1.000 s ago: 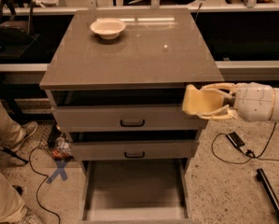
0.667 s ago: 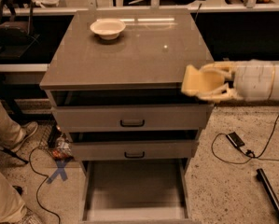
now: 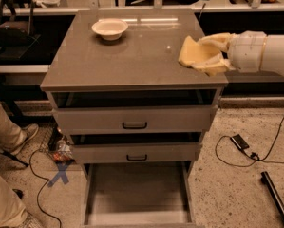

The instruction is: Pick sponge from bottom drawer and place on counter

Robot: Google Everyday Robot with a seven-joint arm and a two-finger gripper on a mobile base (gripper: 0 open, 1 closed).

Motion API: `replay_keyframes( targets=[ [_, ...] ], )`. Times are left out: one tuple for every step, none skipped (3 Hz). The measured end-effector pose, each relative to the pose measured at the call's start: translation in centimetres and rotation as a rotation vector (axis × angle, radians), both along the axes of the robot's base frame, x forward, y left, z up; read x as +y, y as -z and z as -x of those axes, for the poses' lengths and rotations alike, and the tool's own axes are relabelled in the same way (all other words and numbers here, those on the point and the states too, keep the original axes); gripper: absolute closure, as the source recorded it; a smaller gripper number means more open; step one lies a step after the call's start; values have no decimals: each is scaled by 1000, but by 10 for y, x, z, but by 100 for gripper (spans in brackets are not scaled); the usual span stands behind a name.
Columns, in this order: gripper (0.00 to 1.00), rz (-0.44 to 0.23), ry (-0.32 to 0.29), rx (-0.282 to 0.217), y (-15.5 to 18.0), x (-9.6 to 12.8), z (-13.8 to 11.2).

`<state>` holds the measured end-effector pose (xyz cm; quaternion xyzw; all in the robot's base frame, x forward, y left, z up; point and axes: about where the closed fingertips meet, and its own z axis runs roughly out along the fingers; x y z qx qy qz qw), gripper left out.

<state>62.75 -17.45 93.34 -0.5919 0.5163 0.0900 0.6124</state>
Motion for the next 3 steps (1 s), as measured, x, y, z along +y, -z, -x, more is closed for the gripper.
replay_keyframes(
  targets=[
    [100, -40, 70, 22, -10, 9, -42],
    [100, -74, 101, 61, -11, 21, -78],
    [86, -77, 127, 116, -7, 32, -111]
  ],
)
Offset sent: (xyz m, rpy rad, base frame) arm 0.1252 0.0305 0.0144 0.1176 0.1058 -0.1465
